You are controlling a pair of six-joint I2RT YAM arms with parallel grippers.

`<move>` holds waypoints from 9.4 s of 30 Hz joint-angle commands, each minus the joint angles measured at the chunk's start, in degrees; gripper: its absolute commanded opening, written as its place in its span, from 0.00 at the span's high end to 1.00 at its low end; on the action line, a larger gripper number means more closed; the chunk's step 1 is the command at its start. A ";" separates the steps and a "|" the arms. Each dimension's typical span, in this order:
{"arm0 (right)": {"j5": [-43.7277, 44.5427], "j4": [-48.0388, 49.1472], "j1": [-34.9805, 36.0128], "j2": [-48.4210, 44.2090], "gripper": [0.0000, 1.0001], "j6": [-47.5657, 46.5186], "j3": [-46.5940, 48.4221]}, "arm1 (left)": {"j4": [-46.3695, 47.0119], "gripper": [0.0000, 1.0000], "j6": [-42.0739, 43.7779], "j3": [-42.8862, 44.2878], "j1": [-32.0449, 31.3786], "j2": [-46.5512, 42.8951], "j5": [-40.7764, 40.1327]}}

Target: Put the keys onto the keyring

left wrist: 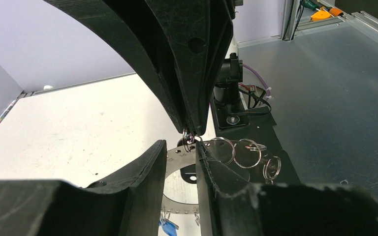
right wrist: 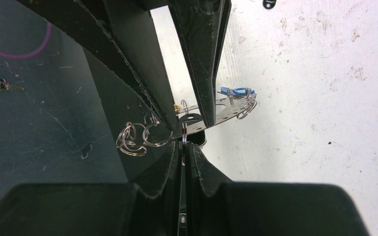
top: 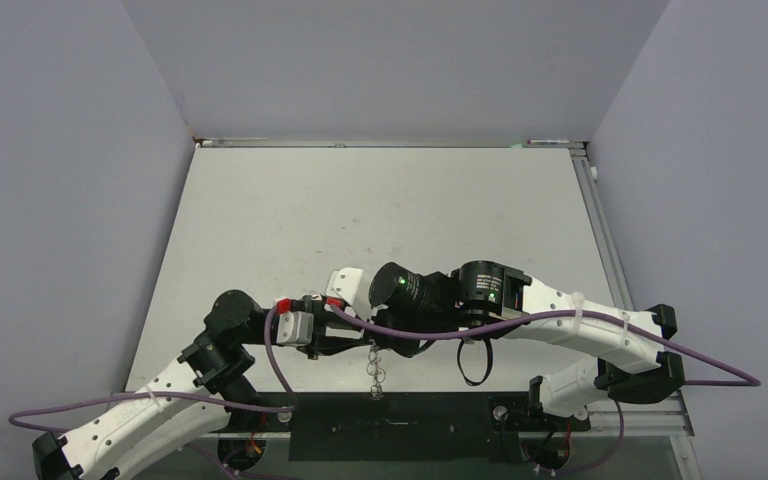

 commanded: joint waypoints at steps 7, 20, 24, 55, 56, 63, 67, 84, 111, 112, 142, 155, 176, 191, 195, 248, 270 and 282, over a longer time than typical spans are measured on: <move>0.06 3.53 0.38 -0.91 0.95 0.20 1.20 | 2.38 0.85 -0.57 0.70 -0.34 0.98 1.91; 2.62 4.80 0.45 -0.40 0.81 0.22 2.71 | 3.72 1.00 -2.80 1.48 -0.27 -0.79 -1.62; 7.87 9.63 0.37 -4.35 0.60 0.63 3.24 | 13.56 1.00 -11.86 -0.49 0.12 -2.90 -4.12; 1.82 82.41 0.40 -29.38 0.73 -8.78 -46.43 | 67.91 1.00 -44.21 -19.23 -0.71 -1.78 -35.89; 1.70 83.19 0.40 -29.09 0.74 -9.06 -46.65 | 67.51 1.00 -44.04 -19.27 -0.74 -2.08 -35.82; 1.39 86.44 0.39 -27.08 0.75 -10.40 -46.92 | 67.73 1.00 -44.16 -19.90 -0.76 -2.71 -35.85; 2.50 88.72 0.28 -26.38 0.75 -9.94 -48.41 | 67.74 1.00 -44.29 -19.65 -0.83 -2.95 -35.23; -1.97 90.58 0.22 -24.74 0.83 -9.49 -47.73 | 68.85 1.00 -44.72 -19.55 -0.94 -1.86 -32.94; 21.89 81.82 12.89 -15.91 0.95 -22.06 -40.50 | 63.36 1.00 -40.72 -18.59 -1.73 -0.58 -38.42; 23.83 81.70 13.55 -14.91 0.95 -22.91 -40.03 | 63.67 1.00 -40.73 -18.63 -1.76 -0.30 -38.34; 20.72 81.18 10.72 -26.64 0.55 -11.94 -50.75 | 69.90 1.00 -44.15 -18.49 -1.94 1.10 -32.98; 9.96 82.75 3.19 -24.91 0.52 -10.43 -50.66 | 73.05 1.00 -45.59 -17.67 -2.01 4.13 -30.34; 1.94 81.46 -0.11 -24.27 0.55 -12.19 -50.87 | 75.38 1.00 -46.91 -16.60 -2.70 6.16 -29.38; -1.94 79.10 -0.48 -23.95 0.72 -12.46 -50.69 | 77.82 1.00 -47.22 -15.95 -3.43 8.94 -28.93; -0.87 78.65 -0.50 -24.93 0.94 -12.63 -50.69 | 77.84 1.00 -47.19 -15.79 -3.47 9.24 -28.70; 22.26 52.74 7.15 -20.71 0.95 -24.89 -27.78 | 41.94 0.18 -32.67 -12.75 -4.33 -10.39 -30.94; 38.07 53.01 7.30 -13.18 0.95 -26.32 -25.91 | -18.92 0.04 4.98 -1.62 -2.25 -25.49 -63.48; 38.26 55.85 -5.74 -4.19 0.95 -23.91 -20.36 | -16.37 0.04 3.35 -6.20 -0.66 -30.98 -65.40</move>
